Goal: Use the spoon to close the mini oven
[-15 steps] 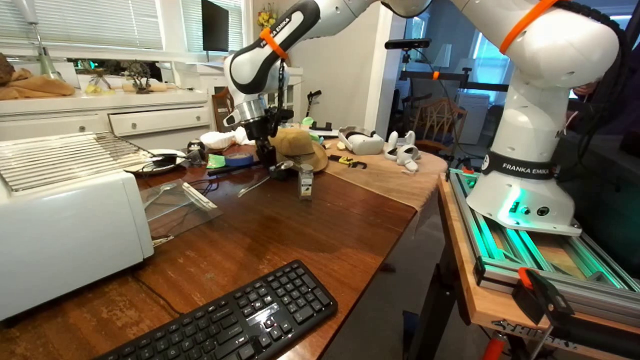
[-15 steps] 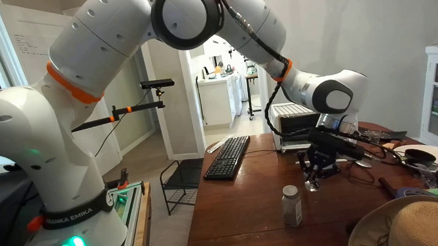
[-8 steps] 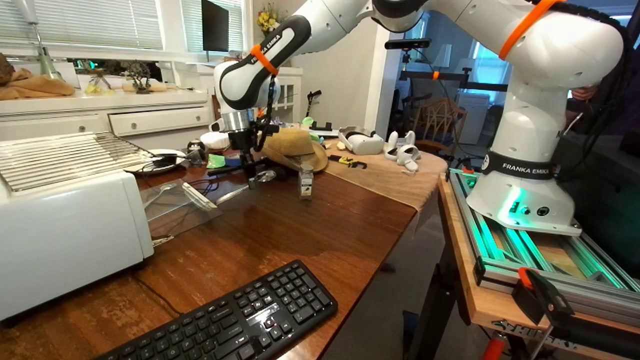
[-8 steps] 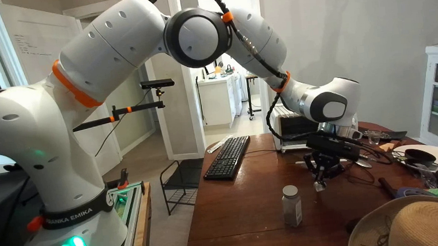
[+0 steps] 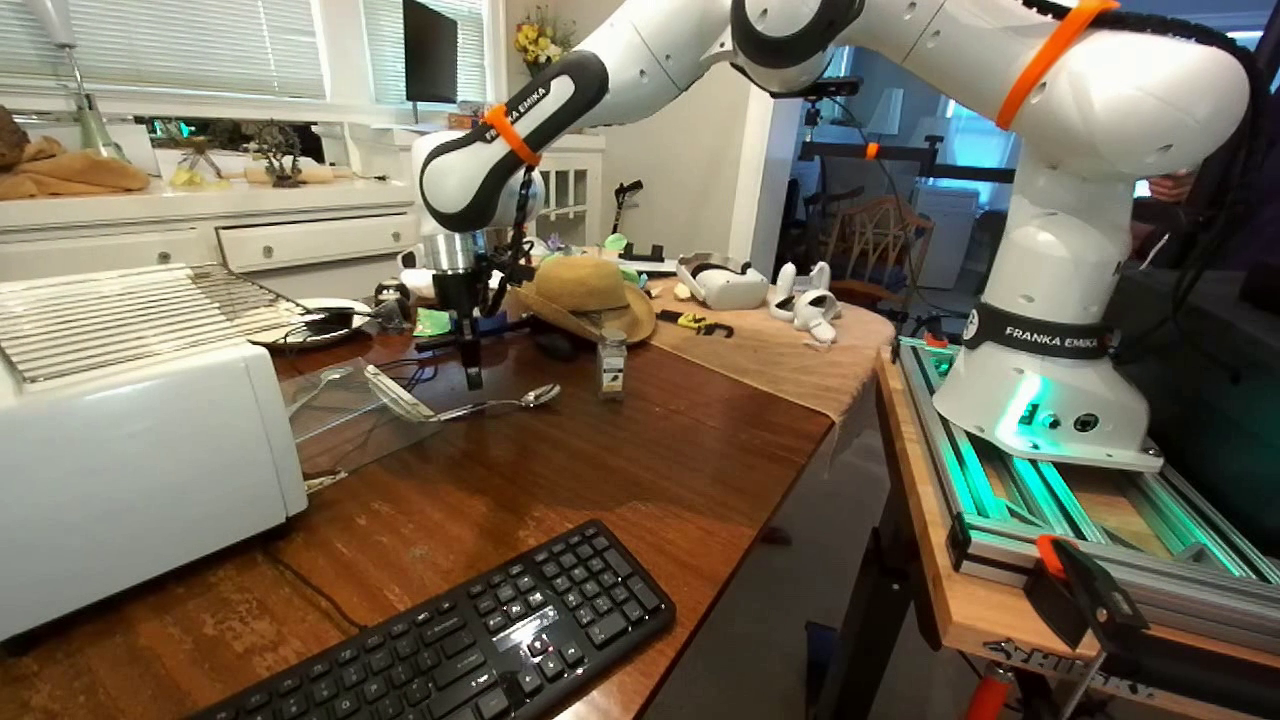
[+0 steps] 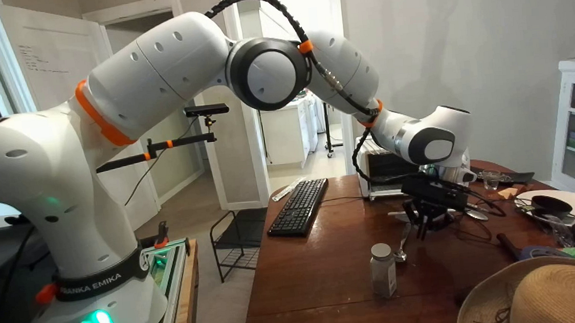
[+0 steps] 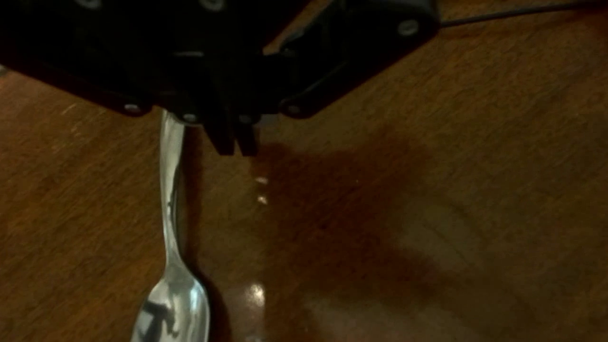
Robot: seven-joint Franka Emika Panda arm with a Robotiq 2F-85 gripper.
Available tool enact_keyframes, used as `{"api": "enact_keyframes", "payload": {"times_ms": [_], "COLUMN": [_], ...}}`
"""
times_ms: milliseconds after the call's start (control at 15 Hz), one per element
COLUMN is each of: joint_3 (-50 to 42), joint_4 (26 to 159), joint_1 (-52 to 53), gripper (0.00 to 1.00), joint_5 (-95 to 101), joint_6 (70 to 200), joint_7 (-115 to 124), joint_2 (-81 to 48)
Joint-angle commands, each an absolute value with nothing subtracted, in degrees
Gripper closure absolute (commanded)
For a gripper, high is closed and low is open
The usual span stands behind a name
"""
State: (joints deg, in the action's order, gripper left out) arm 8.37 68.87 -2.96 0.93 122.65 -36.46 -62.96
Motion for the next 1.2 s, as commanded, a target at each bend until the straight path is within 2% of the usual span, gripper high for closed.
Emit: {"api": "enact_keyframes", "payload": {"times_ms": [0, 67, 267, 333, 400, 467, 533, 600, 667, 1067, 1133], "joint_3": [8.6, 8.5, 8.2, 8.3, 8.9, 9.1, 9.3, 9.7, 10.0, 11.2, 11.4], "joint_4": [64.9, 64.7, 69.2, 70.4, 72.0, 73.1, 74.5, 76.2, 78.0, 87.5, 88.1], "joint_1": [-2.4, -2.4, -3.1, -3.5, -4.4, -4.8, -5.1, -5.6, -5.8, -5.9, -5.9], "gripper": [0.77, 0.65, 0.45, 0.43, 0.47, 0.46, 0.56, 0.6, 0.69, 0.46, 0.36], "joint_5": [0.7, 0.8, 1.6, 1.7, 1.2, 1.0, 1.0, 0.9, 0.7, 0.5, 0.3], "joint_6": [121.5, 121.2, 120.9, 121.3, 121.9, 122.3, 122.3, 122.2, 122.2, 122.6, 122.7], "joint_7": [-34.5, -34.4, -35.4, -36.1, -37.1, -37.5, -38.3, -39.3, -40.3, -44.7, -45.1], "joint_2": [-65.7, -65.7, -62.7, -61.8, -60.6, -59.8, -58.8, -57.7, -56.6, -53.0, -53.2]}}
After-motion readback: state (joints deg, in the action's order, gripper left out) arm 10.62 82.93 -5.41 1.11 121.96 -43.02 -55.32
